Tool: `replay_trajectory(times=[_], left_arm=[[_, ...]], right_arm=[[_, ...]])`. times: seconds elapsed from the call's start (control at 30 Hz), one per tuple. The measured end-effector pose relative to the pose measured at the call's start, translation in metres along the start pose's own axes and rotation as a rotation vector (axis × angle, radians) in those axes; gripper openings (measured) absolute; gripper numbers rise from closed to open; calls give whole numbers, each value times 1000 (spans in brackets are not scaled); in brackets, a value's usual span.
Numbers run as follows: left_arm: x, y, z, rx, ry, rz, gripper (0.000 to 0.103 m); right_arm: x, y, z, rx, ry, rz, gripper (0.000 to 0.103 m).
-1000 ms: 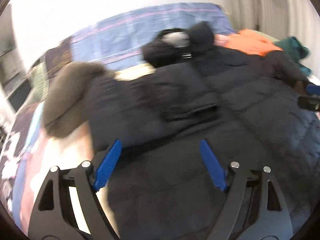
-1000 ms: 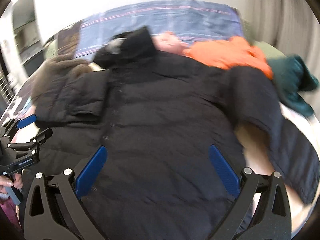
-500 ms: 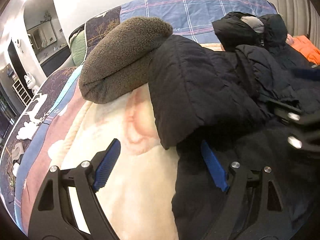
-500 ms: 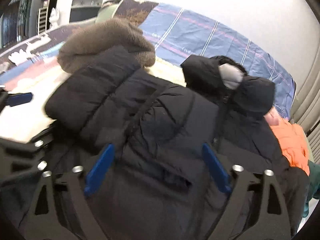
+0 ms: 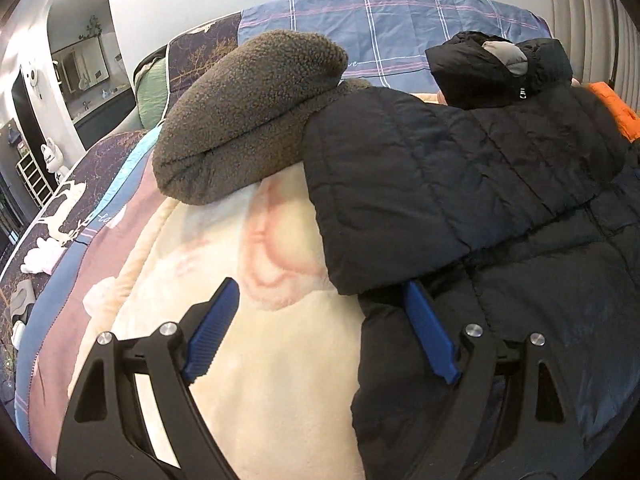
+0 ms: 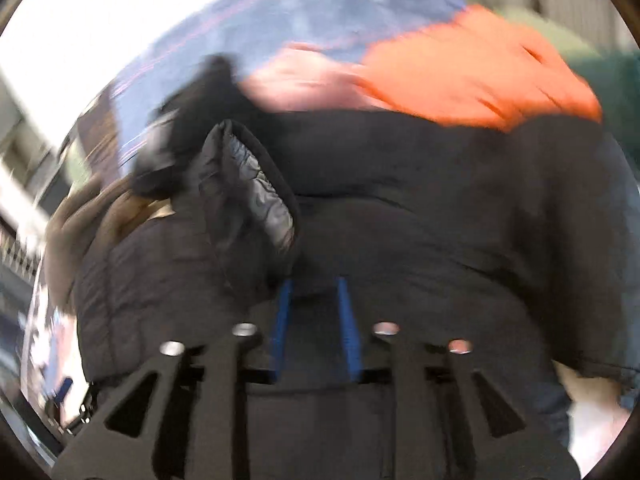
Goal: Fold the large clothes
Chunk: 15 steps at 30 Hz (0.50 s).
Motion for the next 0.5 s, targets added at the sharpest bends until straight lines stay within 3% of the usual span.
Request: replay_trajectory(times=[0.13, 0.2, 0.33, 0.37, 0.4, 0.43, 0.5], left_arm=[[10, -4, 0, 3, 15, 17, 86], [13, -8, 0, 0, 24, 27, 87], [16, -14, 2, -9, 19, 38, 88], [15, -15, 3, -6, 20, 35, 88], [14, -15, 2, 0, 16, 29, 88], [13, -15, -1, 13, 9, 19, 88], [13, -13, -4, 30, 14, 13, 88]], right_arm=[[0, -3, 17, -87, -91, -9, 67], [-6, -9, 3, -47, -156, -5, 85], [-41, -14, -35, 92, -163, -47, 87], [-53, -14, -40, 119, -127, -63, 83], [-59, -13, -42, 133, -100, -71, 53], [-61, -13, -43, 139, -84, -77, 36], [-51, -16, -40, 91, -97, -49, 17]])
Point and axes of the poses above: each gripper's, at about its wrist camera, not at the fingertips, and x roughly against the way its jaws point, z to its right, y to its underside, the point moved 8 cm from there along -x, roughly the way its jaws point, and after that the axes turned 1 degree about -y, right-handed, at the moved point
